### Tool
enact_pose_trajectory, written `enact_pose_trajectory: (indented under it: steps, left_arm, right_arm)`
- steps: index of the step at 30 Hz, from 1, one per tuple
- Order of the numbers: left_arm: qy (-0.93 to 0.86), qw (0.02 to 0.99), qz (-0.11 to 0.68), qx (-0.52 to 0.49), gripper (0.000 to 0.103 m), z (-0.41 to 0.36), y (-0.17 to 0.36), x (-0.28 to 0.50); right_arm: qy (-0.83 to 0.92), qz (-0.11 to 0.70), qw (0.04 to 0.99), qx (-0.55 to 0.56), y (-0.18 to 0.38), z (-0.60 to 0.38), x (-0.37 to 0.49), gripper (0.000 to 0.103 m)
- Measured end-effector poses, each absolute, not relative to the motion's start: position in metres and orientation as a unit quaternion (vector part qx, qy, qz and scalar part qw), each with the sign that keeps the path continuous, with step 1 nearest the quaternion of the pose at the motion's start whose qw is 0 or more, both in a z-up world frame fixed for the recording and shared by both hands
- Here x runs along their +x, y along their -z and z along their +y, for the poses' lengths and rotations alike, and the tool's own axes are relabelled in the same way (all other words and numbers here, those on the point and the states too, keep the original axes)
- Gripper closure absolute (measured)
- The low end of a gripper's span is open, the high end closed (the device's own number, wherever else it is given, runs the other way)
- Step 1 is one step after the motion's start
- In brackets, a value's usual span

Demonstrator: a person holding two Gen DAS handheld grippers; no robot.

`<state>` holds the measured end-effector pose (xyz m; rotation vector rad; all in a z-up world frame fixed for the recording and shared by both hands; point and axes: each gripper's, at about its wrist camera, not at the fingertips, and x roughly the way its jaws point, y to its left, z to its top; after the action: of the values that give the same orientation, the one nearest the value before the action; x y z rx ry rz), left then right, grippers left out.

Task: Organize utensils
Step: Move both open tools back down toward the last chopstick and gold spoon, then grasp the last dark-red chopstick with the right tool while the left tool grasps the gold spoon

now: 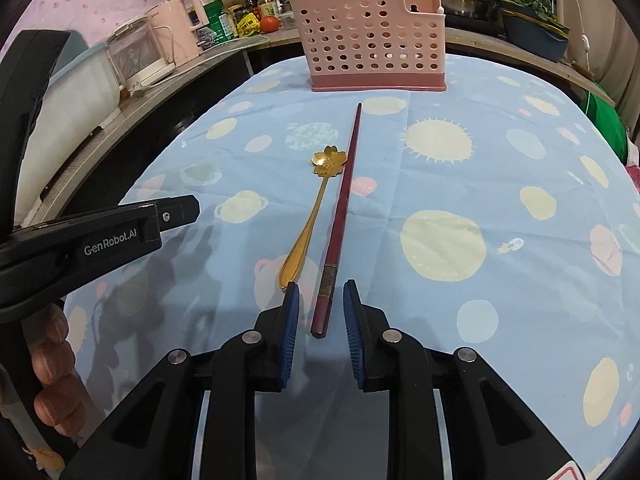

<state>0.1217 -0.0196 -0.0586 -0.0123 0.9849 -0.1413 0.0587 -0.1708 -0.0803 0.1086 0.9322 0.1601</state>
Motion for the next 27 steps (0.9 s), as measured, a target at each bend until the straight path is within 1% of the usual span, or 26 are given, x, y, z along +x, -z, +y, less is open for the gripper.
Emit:
enact_pose_trajectory:
  steps: [1,2,3,4,8,12,17,27]
  left_arm:
    - [0.069,0.878,0.474,-0.006,0.083,-0.02,0.06,0.121]
    - [0.07,0.877,0.475,-0.005,0.082,-0.021,0.061,0.121]
    - [0.07,0.877,0.476,-0.005,0.079,-0.022,0.061,0.121]
    - [0.071,0.876,0.476,-0.005,0.077,-0.022,0.062,0.12]
    - [0.078,0.877,0.474,-0.004,0.066,-0.027,0.062,0.118]
    - [0.089,0.875,0.475,-0.004,0.058,-0.035,0.062,0.115]
    - [0.109,0.874,0.474,0.0,0.05,-0.049,0.062,0.111]
    - [0.14,0.86,0.49,0.006,0.049,-0.079,0.073,0.107]
  right_arm:
    - [-0.074,0.447,0.89,0.049,0.081,-0.17,0.059,0.085]
    - [-0.072,0.446,0.891,0.045,0.081,-0.17,0.059,0.089]
    - [-0.068,0.446,0.892,0.041,0.081,-0.171,0.059,0.093]
    - [-0.065,0.445,0.892,0.038,0.081,-0.172,0.059,0.094]
    - [-0.058,0.444,0.893,0.046,0.081,-0.18,0.057,0.096]
    - [-0.046,0.443,0.893,0.06,0.081,-0.192,0.054,0.096]
    - [-0.024,0.441,0.893,0.079,0.08,-0.213,0.049,0.096]
    - [-0.013,0.443,0.89,0.107,0.08,-0.236,0.042,0.096]
